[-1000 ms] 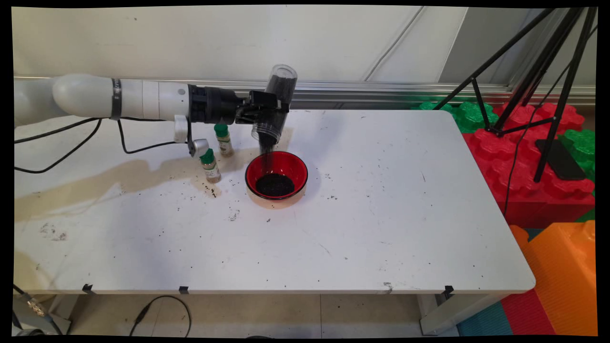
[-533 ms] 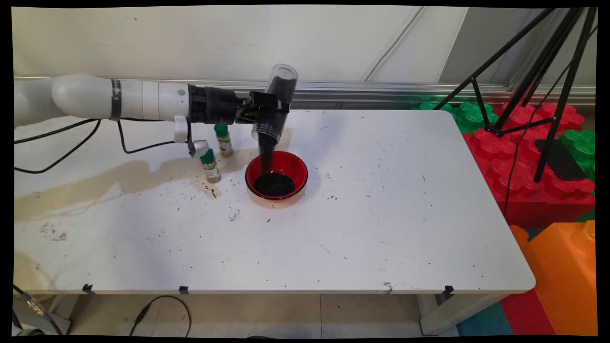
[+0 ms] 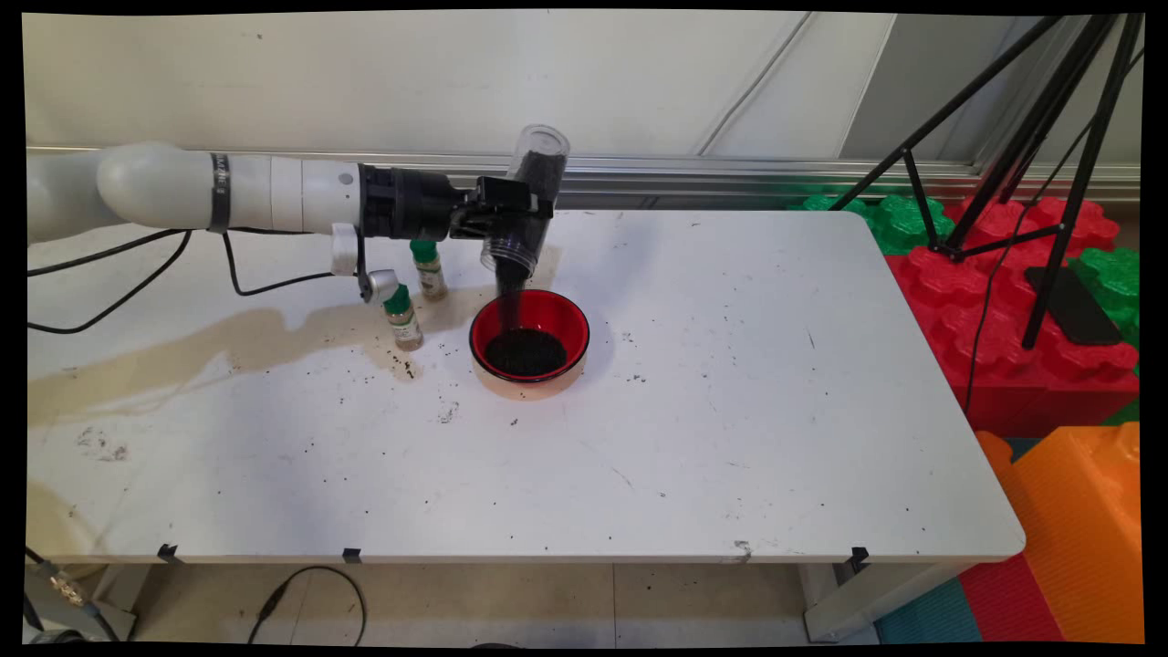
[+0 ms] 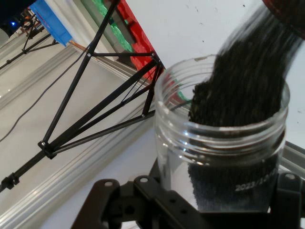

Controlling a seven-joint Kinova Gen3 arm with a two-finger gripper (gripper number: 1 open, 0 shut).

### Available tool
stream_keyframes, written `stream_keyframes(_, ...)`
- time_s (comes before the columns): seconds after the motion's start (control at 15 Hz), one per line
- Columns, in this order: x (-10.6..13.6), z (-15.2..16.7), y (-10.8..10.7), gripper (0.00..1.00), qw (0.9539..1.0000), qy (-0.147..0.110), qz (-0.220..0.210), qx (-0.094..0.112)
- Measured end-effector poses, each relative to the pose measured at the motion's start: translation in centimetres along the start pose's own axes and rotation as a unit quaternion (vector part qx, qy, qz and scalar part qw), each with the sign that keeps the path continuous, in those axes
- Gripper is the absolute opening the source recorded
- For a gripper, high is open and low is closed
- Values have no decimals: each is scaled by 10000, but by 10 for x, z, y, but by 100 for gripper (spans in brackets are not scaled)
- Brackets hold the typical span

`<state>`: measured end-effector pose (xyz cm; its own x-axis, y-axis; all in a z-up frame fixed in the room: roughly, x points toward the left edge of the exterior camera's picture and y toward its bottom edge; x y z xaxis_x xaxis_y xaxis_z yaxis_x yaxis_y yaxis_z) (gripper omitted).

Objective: Pour the black seasoning powder in the red bowl

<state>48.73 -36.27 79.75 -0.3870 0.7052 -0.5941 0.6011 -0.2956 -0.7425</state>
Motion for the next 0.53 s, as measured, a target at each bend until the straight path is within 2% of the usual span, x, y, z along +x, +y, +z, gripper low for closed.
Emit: stream_keyframes(0.53, 1, 1, 0, 0, 9990, 25, -440, -20)
